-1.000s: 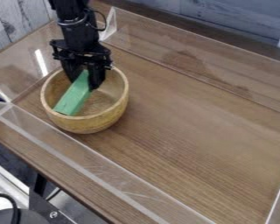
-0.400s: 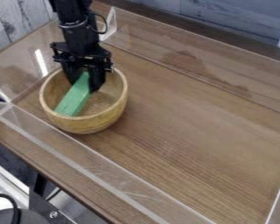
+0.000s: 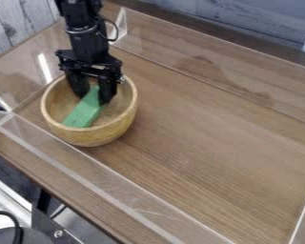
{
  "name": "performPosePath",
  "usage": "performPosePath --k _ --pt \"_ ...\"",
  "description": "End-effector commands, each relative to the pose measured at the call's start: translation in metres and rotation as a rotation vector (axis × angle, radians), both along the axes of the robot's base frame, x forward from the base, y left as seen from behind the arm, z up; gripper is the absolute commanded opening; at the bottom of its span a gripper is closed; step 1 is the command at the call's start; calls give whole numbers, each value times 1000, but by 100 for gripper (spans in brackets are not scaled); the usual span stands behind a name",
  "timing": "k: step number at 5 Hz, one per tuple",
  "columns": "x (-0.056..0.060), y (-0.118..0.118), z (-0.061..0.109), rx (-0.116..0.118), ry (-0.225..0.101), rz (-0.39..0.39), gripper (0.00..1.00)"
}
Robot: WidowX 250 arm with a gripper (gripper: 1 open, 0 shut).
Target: Put the green block in the brown bowl
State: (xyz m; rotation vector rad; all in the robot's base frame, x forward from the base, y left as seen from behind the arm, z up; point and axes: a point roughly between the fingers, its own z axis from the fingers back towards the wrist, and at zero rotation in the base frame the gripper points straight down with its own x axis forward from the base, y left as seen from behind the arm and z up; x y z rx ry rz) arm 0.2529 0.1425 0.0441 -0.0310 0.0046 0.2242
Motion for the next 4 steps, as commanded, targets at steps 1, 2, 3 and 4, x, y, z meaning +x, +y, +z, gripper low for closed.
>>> performPosePath --k 1,2,3,4 --pt "6 0 20 20 -51 -8 100" --pt "8 -4 29 15 -68 -13 100" --pt "9 -7 34 13 -79 -15 100" --pt "10 -8 33 14 -77 -15 100"
